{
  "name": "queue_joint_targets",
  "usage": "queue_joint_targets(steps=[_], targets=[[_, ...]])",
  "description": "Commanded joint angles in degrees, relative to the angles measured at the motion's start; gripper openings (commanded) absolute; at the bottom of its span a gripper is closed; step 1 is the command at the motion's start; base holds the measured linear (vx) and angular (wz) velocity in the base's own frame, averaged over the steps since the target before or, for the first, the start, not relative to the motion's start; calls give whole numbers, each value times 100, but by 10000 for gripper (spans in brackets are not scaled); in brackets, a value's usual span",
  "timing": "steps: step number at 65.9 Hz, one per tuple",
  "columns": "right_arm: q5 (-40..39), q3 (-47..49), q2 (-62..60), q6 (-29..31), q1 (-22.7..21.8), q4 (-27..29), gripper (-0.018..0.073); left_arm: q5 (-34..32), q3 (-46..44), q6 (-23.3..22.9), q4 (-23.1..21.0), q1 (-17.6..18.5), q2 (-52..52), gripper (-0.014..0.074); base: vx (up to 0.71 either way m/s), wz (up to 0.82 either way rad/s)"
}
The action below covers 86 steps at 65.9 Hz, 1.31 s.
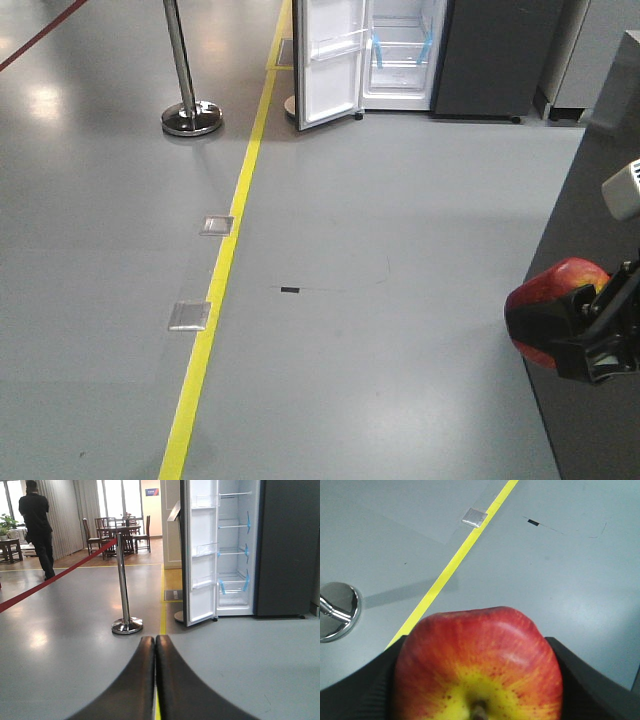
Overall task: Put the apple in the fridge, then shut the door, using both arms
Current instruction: 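Drive toward the open white refrigerator holding the apple in the right gripper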
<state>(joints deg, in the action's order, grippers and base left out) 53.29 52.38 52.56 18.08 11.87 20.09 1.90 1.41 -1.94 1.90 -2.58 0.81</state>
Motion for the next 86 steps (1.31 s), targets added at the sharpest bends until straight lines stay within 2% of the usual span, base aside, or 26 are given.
queue_joint_targets(steps=[1, 86], targets=[[-319, 158, -50, 59, -9, 111, 143, -402, 142, -41, -12, -21, 6, -6, 35, 3], [-319, 158, -50, 59, -9, 111, 143, -402, 142, -41, -12, -21, 6, -6, 34, 0]])
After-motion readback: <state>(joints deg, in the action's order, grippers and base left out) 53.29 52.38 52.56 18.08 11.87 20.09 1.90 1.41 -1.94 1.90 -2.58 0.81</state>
